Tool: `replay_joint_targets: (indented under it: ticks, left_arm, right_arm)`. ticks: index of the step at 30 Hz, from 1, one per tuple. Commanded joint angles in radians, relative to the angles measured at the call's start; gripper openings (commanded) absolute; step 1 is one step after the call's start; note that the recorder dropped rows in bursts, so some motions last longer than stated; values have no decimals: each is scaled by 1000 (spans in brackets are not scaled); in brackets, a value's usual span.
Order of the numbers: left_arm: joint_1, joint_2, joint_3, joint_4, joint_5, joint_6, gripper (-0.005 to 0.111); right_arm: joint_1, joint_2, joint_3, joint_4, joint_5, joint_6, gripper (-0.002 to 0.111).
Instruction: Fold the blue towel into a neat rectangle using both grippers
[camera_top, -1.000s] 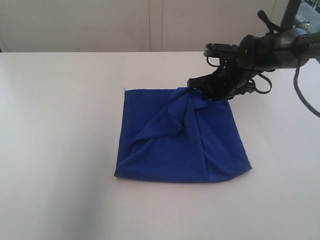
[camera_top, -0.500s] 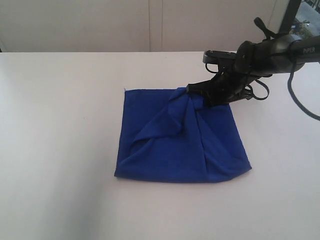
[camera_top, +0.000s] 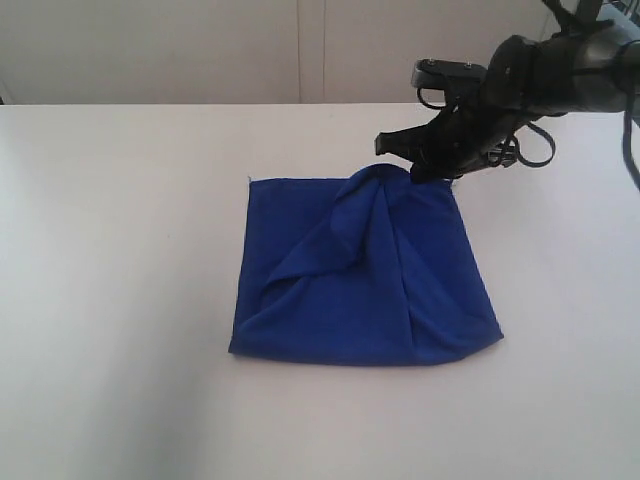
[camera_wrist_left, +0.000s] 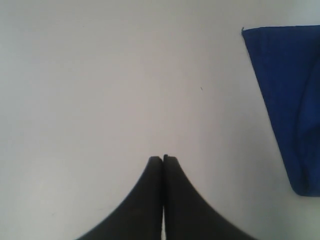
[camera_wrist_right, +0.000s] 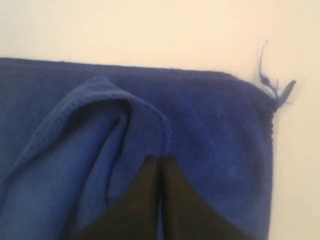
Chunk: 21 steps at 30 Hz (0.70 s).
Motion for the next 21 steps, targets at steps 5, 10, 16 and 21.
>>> replay_joint_targets:
  ticks: [5,10,16,21]
  left_arm:
    - [1,-8,2,-10,7,-6,0]
    - [1,-8,2,-10,7,-6,0]
    - [1,-8,0,-10,-95,-6,0]
    - [1,-8,0,-10,-133,16,0]
  right_arm:
    - [-6,-64,3,-31,181,-78,0]
    - [-6,-64,3,-31,157,-85,0]
    - [-6,-64,3,-31,153,-85,0]
    - [-6,-64,3,-31,153,-85,0]
